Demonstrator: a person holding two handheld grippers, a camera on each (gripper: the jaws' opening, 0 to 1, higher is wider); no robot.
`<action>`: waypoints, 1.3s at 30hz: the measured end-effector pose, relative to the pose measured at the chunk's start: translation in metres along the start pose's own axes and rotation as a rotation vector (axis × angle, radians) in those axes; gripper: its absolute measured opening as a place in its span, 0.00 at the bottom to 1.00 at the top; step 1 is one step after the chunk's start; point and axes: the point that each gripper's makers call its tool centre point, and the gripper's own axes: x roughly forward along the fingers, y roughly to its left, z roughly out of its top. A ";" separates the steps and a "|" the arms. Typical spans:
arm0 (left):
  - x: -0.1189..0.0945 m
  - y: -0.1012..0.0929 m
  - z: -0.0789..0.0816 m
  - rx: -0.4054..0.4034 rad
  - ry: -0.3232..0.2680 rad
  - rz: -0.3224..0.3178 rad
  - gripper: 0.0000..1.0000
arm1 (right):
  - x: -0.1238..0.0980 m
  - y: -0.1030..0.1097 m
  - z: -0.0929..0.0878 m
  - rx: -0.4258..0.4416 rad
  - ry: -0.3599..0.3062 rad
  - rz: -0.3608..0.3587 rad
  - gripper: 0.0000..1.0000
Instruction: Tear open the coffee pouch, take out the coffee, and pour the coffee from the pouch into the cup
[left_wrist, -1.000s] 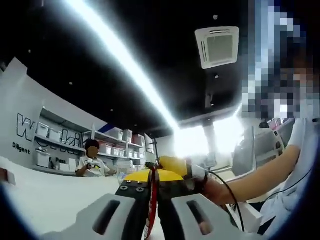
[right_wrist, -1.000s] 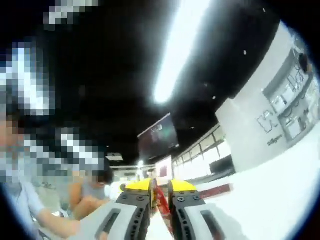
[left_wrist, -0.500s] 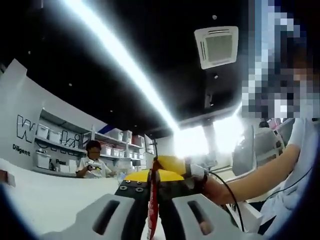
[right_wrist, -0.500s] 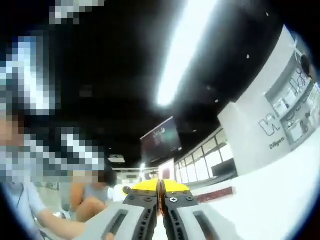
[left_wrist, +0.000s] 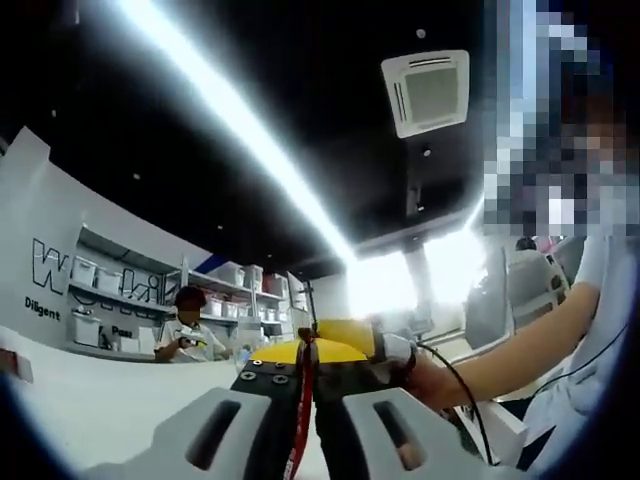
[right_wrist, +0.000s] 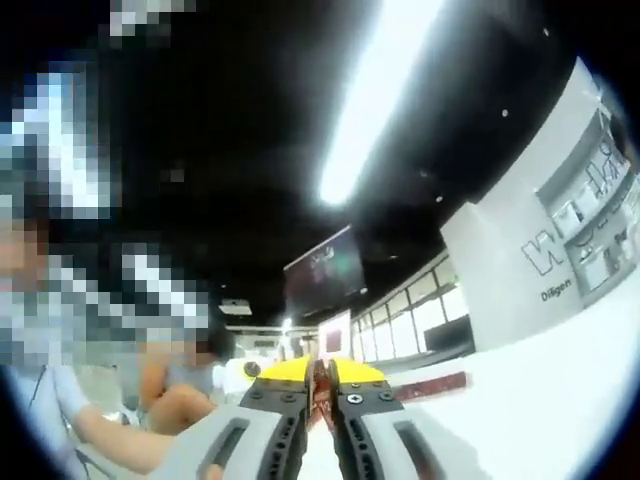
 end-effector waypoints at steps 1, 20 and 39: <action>0.000 -0.002 0.000 -0.003 0.000 -0.003 0.06 | -0.001 -0.001 0.001 -0.004 -0.002 -0.002 0.05; -0.001 -0.006 0.007 0.102 -0.018 0.034 0.04 | -0.004 -0.026 -0.001 0.035 0.060 -0.044 0.02; -0.002 0.009 -0.003 0.069 0.031 0.041 0.07 | -0.002 -0.027 0.004 0.064 0.035 -0.044 0.02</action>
